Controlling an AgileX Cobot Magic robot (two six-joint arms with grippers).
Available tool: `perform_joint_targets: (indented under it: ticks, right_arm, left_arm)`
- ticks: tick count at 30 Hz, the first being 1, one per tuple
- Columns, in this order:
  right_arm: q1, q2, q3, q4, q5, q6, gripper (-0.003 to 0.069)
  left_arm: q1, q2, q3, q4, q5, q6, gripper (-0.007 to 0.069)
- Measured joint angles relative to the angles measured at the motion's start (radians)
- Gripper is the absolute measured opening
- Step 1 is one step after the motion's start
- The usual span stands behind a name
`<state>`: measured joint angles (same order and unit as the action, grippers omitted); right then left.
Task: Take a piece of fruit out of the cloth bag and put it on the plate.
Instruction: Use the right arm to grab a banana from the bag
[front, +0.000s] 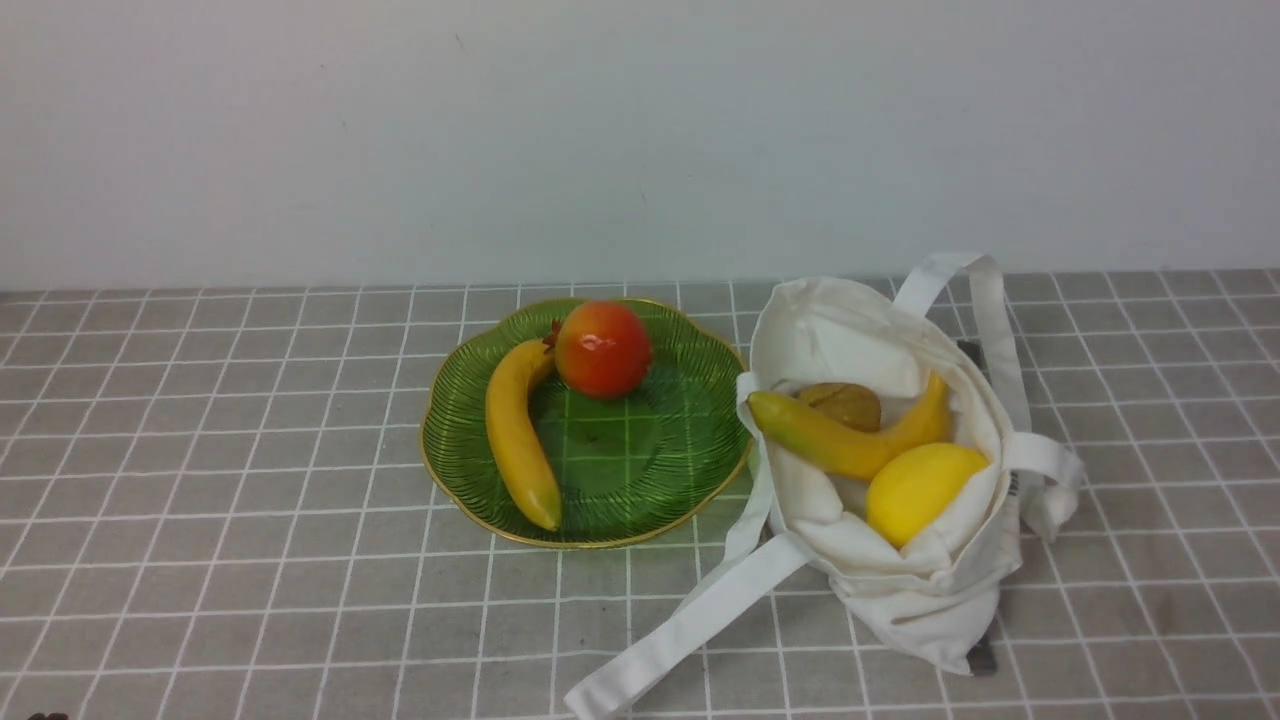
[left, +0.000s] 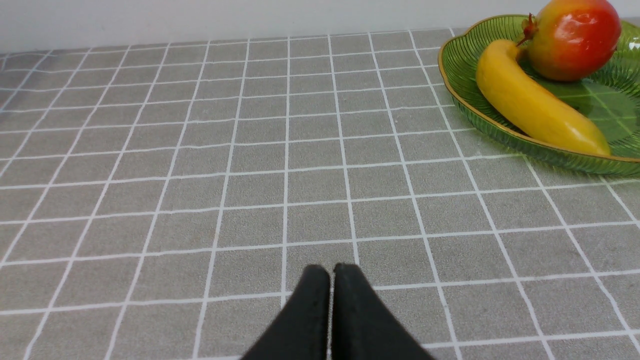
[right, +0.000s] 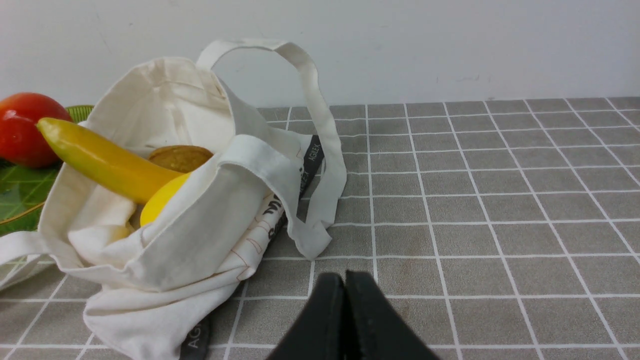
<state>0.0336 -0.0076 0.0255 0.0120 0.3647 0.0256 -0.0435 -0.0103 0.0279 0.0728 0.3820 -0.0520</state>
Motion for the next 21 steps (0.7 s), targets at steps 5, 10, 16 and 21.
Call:
perform_joint_targets:
  ticks: [5,10,16,21]
  right_arm:
    - [0.000,0.000,0.000,0.024,-0.004,0.014,-0.0015]
    - [0.000,0.000,0.004,0.373,-0.069,0.251,-0.0015]
    - [0.000,0.000,0.004,0.661,-0.090,0.377,-0.0015]
    - [0.001,0.000,0.004,0.703,-0.071,0.378,-0.0015]
  left_arm:
    - [0.000,0.000,0.000,0.000,0.000,0.000,-0.0007]
    - [0.000,0.000,0.000,0.000,0.000,0.000,-0.0007]
    - [0.000,0.000,0.000,0.000,0.000,0.000,-0.0007]
    - [0.000,0.000,0.000,0.000,0.000,0.000,-0.0007]
